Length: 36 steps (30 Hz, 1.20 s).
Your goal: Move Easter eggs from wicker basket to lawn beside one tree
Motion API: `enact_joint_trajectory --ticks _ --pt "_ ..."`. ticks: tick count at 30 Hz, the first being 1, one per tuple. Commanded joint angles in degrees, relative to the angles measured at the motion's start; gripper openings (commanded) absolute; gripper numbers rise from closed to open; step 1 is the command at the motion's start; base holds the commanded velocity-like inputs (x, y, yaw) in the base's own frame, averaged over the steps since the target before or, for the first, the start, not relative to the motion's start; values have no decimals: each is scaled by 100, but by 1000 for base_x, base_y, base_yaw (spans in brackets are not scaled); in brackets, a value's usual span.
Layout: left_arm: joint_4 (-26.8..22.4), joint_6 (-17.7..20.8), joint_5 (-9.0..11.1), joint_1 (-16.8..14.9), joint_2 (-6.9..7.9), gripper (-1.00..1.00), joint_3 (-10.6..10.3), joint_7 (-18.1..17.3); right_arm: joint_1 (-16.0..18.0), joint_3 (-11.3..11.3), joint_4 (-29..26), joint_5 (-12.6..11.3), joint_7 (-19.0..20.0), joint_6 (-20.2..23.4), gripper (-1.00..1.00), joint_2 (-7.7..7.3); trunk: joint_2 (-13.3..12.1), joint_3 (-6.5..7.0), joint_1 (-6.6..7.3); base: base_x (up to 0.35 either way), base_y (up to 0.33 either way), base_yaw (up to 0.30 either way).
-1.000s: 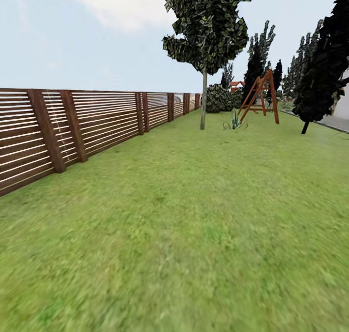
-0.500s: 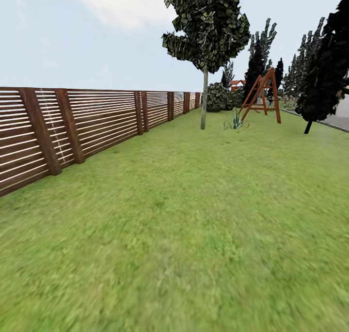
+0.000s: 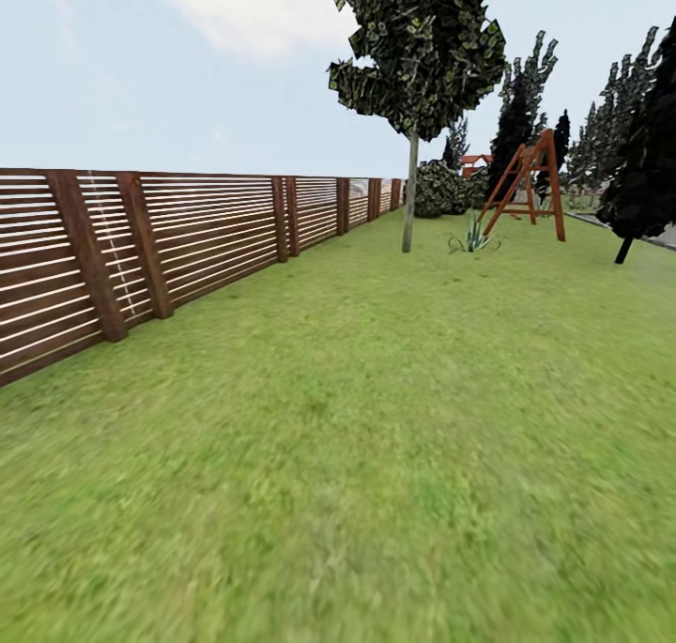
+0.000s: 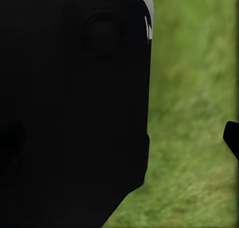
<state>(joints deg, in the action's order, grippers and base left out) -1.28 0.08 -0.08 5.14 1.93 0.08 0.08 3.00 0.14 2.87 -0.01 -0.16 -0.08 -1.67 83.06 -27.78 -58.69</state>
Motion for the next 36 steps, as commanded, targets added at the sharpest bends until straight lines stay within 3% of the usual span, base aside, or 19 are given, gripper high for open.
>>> enact_joint_trajectory --ticks 1,25,36 --pt "-13 1 -1 4 0 100 1 1 8 2 12 1 -2 -1 100 0 2 -4 -3 333 0 5" --pt "-13 0 -1 4 0 100 1 1 8 -35 12 -42 -9 -1 100 -7 2 -4 -3 333 0 -42" --pt "-12 -3 -1 4 0 100 1 1 8 -46 12 -67 -10 13 100 -2 2 -4 -3 333 0 66"
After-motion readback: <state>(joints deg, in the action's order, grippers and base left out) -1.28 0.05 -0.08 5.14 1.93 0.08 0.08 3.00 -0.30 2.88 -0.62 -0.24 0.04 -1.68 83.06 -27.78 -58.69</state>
